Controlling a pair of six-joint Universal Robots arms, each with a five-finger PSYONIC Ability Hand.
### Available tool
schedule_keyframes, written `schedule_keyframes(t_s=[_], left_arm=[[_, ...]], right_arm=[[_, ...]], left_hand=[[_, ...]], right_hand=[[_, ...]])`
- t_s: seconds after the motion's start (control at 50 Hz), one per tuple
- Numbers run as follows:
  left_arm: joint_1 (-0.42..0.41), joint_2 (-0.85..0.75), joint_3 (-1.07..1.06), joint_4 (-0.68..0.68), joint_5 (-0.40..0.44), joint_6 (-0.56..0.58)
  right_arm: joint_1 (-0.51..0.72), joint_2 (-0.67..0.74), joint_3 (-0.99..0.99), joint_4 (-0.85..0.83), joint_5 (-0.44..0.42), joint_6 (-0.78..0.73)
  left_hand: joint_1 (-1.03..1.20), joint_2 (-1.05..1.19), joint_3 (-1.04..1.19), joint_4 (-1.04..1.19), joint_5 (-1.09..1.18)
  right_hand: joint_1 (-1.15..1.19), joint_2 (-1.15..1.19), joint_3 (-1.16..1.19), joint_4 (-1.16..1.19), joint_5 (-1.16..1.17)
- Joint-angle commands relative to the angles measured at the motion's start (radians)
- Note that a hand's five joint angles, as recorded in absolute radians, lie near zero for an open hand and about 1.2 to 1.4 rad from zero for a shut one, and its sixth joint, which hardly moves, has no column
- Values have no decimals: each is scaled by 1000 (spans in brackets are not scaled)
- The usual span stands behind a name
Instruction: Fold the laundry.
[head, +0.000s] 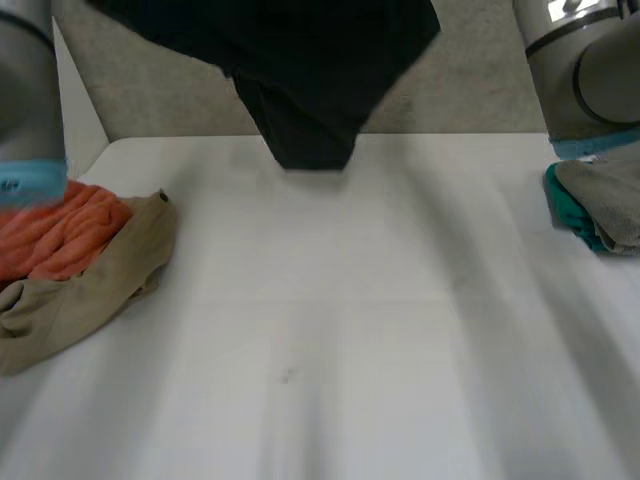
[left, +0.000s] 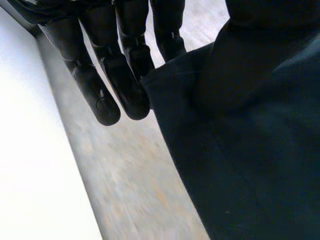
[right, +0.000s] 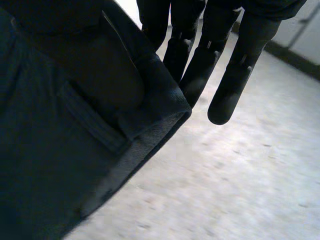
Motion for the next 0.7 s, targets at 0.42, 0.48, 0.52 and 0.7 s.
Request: schedule_keyframes(t_s=[0.42, 0.48, 0.52, 0.7], left_arm=[[-110, -25, -734, -194, -99, -50], [-107, 1, -734, -204, -97, -54], [-107, 18, -736, -208, -96, -56], [-99, 42, -731, -221, -65, -54]], right_arm=[[-85, 36, 633, 691, -181, -321], [-90, -33, 679, 692, -149, -210], [-94, -76, 705, 691, -138, -166], [-107, -238, 834, 731, -55, 107]], left_hand=[[239, 199, 204, 197, 247], [239, 199, 204, 197, 247], [239, 199, 204, 197, 247], [239, 199, 204, 197, 247]], right_hand=[[-203, -268, -284, -294, -287], [-423, -488, -504, -514, -508], [-520, -585, -601, -611, -604], [-650, -715, -730, -741, -734]])
